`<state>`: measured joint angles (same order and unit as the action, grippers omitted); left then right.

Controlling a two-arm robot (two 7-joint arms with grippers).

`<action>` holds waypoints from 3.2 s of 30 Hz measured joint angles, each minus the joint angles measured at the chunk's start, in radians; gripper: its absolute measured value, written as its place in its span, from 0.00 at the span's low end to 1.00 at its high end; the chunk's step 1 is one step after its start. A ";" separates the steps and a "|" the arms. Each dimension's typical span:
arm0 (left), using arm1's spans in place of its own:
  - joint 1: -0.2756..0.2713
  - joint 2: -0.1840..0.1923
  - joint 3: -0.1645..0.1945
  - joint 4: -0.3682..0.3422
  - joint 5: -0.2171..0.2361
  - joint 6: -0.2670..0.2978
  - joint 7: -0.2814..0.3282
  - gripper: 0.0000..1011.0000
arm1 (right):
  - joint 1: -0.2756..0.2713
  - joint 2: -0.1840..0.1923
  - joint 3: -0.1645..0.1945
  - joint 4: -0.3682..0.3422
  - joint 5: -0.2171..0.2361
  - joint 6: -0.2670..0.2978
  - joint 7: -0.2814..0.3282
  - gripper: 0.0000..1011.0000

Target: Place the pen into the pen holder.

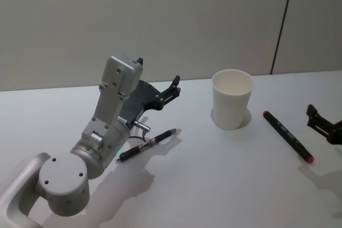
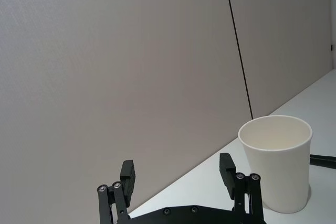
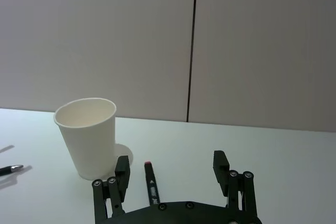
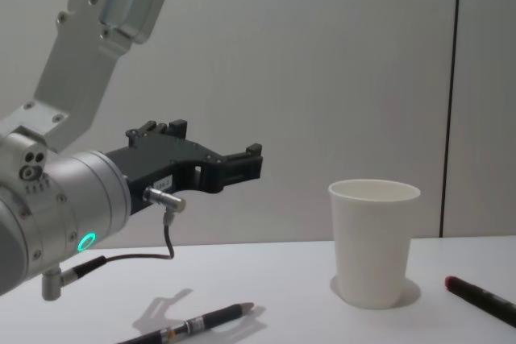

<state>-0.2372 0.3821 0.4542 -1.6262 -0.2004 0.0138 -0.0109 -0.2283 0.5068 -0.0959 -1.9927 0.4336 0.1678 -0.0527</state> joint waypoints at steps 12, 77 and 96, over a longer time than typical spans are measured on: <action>0.000 0.000 0.000 0.000 0.000 0.000 0.000 0.99 | 0.034 0.007 0.019 0.001 0.022 0.110 -0.025 0.99; 0.000 0.000 0.000 0.000 0.000 0.000 0.000 0.99 | 0.424 -0.183 -0.106 0.300 -0.130 0.587 0.082 0.99; 0.000 0.000 0.000 0.000 0.000 0.000 0.000 0.99 | 0.432 -0.221 -0.137 0.383 -0.169 0.546 0.101 0.99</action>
<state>-0.2372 0.3821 0.4542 -1.6262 -0.2004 0.0138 -0.0109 0.2039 0.2861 -0.2325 -1.6098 0.2641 0.7135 0.0486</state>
